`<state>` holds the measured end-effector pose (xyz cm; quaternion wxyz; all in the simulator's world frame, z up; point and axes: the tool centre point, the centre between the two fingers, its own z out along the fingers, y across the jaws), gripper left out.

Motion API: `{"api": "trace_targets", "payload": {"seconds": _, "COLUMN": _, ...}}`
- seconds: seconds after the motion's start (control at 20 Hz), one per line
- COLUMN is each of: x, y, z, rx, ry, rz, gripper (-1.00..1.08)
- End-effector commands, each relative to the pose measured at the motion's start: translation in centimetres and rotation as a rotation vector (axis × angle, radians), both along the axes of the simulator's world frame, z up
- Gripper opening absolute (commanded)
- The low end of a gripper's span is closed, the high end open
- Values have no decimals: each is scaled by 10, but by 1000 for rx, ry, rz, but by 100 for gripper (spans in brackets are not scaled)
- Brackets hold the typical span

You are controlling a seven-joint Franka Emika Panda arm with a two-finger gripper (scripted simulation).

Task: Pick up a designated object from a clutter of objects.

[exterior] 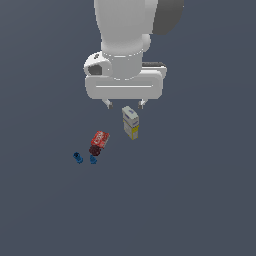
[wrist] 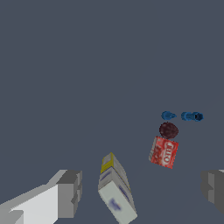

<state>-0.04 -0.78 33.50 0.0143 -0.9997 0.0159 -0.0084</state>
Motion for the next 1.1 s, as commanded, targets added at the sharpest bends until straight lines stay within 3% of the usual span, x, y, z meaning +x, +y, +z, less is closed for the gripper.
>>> {"api": "trace_targets", "payload": {"seconds": 0.0, "x": 0, "y": 0, "z": 0, "rx": 0, "ry": 0, "rz": 0, "gripper": 100}}
{"api": "trace_targets", "payload": {"seconds": 0.6, "x": 0, "y": -17, "z": -5, "rx": -12, "ry": 4, "rz": -51, "gripper": 100}}
{"api": "trace_targets", "payload": {"seconds": 1.05, "x": -9, "y": -12, "z": -17, "rx": -15, "ry": 4, "rz": 10, "gripper": 100}}
